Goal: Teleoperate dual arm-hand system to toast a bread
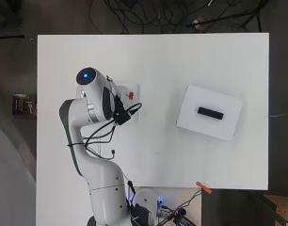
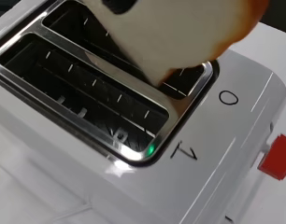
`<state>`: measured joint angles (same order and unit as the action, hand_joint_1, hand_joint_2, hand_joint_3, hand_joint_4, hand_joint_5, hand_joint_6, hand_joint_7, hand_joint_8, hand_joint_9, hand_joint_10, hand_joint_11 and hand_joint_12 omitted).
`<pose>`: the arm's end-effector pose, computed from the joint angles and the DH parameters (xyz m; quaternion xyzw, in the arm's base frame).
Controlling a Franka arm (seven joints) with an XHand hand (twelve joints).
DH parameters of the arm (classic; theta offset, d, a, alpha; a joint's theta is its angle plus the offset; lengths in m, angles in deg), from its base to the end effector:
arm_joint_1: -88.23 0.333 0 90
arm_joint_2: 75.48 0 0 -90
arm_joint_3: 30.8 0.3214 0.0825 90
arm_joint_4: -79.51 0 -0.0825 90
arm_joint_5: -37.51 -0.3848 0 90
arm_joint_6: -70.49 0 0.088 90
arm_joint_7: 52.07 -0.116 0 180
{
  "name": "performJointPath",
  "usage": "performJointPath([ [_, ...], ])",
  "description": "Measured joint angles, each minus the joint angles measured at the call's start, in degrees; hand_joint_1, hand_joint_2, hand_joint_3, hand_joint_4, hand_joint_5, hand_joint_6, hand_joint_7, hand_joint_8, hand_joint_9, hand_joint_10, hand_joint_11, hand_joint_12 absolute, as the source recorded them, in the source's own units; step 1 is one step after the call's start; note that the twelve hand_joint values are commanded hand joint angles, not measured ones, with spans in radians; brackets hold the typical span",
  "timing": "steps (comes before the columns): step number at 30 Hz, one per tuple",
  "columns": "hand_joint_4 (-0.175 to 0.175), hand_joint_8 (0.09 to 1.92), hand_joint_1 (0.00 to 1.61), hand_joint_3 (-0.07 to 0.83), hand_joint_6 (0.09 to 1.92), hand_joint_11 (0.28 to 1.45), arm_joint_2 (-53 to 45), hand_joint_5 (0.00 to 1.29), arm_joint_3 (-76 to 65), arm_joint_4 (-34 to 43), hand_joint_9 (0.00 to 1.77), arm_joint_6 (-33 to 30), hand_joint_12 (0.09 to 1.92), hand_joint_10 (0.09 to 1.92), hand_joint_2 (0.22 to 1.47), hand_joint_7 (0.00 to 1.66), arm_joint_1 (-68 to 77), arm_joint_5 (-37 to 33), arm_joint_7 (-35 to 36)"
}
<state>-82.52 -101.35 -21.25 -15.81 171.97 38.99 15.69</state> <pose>0.5213 0.1410 0.5065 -0.7547 -0.6358 0.1619 0.0044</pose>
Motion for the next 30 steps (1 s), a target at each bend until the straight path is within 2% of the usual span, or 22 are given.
performJointPath([
  [4, -0.175, 0.98, 1.23, 0.0, 1.26, 0.84, -1.6, 0.7, 3.0, -0.1, 1.44, 0.0, 0.09, 0.09, 1.17, 1.07, -2.9, -0.2, -0.1],
  [5, -0.175, 1.03, 1.22, 0.003, 1.29, 0.84, -1.9, 0.66, 3.5, -0.2, 1.43, -0.1, 0.09, 0.09, 1.19, 1.04, -3.4, -0.3, -0.1],
  [6, -0.115, 0.74, 0.85, -0.004, 0.94, 0.73, -2.1, 0.47, 3.8, -0.3, 1.18, -0.3, 0.09, 0.09, 1.14, 0.84, -4.1, -0.3, -0.2],
  [7, -0.047, 0.44, 0.48, -0.033, 0.54, 0.59, -2.4, 0.27, 4.0, -0.7, 0.8, -0.8, 0.09, 0.09, 1.03, 0.54, -5.1, -0.5, -0.2],
  [8, -0.005, 0.24, 0.26, -0.035, 0.28, 0.49, -3.0, 0.14, 4.3, -1.0, 0.51, -1.3, 0.09, 0.09, 0.94, 0.33, -6.6, -0.9, -0.1],
  [9, -0.008, 0.12, 0.16, -0.025, 0.14, 0.43, -3.7, 0.07, 5.0, -0.9, 0.36, -1.2, 0.09, 0.09, 0.9, 0.22, -7.9, -1.0, 0.0],
  [10, -0.028, 0.09, 0.13, -0.015, 0.09, 0.4, -4.2, 0.05, 5.9, -0.7, 0.29, -0.7, 0.09, 0.09, 0.89, 0.19, -9.0, -0.6, -0.3],
  [12, -0.055, 0.09, 0.14, -0.003, 0.09, 0.38, -4.4, 0.09, 8.1, -0.2, 0.28, 0.2, 0.09, 0.09, 0.9, 0.2, -10.5, 1.3, -1.5],
  [15, -0.062, 0.09, 0.19, 0.006, 0.09, 0.37, -0.7, 0.16, 10.4, -1.1, 0.32, -0.8, 0.09, 0.09, 0.92, 0.24, -11.1, 3.4, -2.8],
  [18, -0.053, 0.09, 0.23, 0.01, 0.09, 0.36, 6.3, 0.22, 5.3, -2.4, 0.34, -2.2, 0.09, 0.09, 0.97, 0.26, -3.9, 6.3, -5.3],
  [21, -0.056, 0.09, 0.2, 0.015, 0.09, 0.34, 11.7, 0.21, -4.9, -3.2, 0.31, -3.4, 0.09, 0.09, 1.0, 0.23, 7.4, 7.6, -6.4],
  [23, -0.018, 0.09, 0.15, 0.008, 0.09, 0.35, 13.6, 0.4, -12.3, -3.8, 0.33, -4.3, 0.09, 0.09, 1.03, 0.3, 15.3, 6.9, -6.4],
  [26, -0.023, 0.09, 0.04, 0.001, 0.09, 0.33, 13.5, 0.21, -20.3, -5.2, 0.2, -6.0, 0.09, 0.09, 1.04, 0.15, 23.9, 7.7, -9.3],
  [27, -0.021, 0.09, 0.02, 0.004, 0.09, 0.33, 13.4, 0.18, -21.4, -5.7, 0.18, -6.8, 0.09, 0.09, 1.04, 0.14, 25.0, 8.4, -10.8],
  [28, -0.018, 0.09, 0.01, 0.005, 0.09, 0.33, 13.5, 0.18, -21.5, -6.3, 0.18, -7.6, 0.09, 0.09, 1.05, 0.14, 25.0, 9.0, -12.3],
  [30, 0.003, 0.09, 0.0, 0.003, 0.09, 0.33, 14.4, 0.28, -19.7, -6.9, 0.2, -8.5, 0.09, 0.09, 1.06, 0.18, 22.2, 9.3, -14.3],
])
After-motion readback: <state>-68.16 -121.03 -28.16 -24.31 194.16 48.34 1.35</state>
